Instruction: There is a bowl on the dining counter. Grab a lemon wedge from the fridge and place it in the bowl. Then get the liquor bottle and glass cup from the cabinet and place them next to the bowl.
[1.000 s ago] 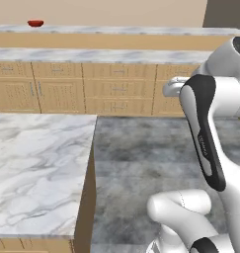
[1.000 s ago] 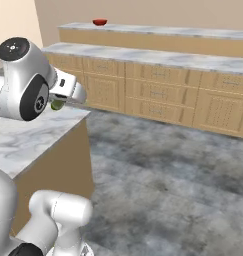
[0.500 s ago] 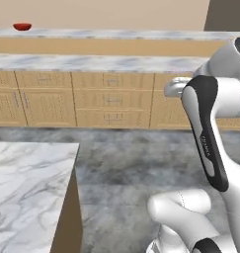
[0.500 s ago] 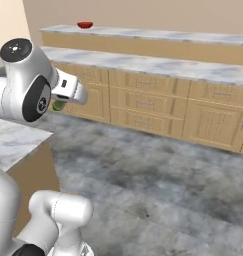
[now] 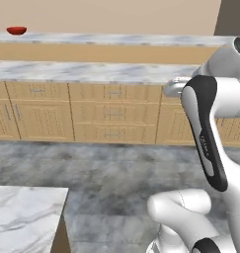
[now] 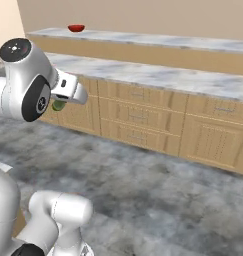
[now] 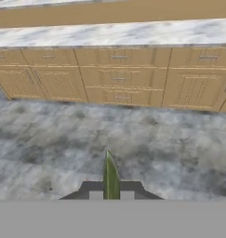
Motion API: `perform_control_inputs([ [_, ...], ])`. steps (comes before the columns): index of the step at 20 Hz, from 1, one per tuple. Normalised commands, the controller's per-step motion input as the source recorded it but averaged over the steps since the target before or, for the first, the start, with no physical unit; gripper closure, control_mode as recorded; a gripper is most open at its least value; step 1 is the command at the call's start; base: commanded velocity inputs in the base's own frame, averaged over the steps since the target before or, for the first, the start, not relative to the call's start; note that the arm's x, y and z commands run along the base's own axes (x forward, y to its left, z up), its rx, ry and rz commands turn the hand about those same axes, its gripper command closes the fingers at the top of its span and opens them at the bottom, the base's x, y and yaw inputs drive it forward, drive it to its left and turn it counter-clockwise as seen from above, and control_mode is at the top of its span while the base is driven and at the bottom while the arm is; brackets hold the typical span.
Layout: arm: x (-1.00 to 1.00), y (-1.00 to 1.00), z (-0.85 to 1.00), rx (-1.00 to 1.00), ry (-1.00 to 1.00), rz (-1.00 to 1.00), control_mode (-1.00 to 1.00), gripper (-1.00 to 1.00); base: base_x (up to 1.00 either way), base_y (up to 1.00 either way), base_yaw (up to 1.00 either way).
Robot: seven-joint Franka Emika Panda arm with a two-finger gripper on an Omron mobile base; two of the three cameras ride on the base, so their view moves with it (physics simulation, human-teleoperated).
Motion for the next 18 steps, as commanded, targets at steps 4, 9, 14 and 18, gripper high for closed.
perform_control_inputs([
  [4,0.00,0.00,0.00,0.00,0.00,0.00,1.00,1.00,1.00,-0.12,0.18],
  [9,0.00,0.00,0.00,0.00,0.00,0.00,1.00,1.00,1.00,-0.02,0.34],
  [14,0.00,0.00,0.00,0.00,0.00,0.00,1.00,1.00,1.00,0.00,0.44],
  [18,0.00,0.00,0.00,0.00,0.00,0.00,1.00,1.00,1.00,0.00,0.50],
])
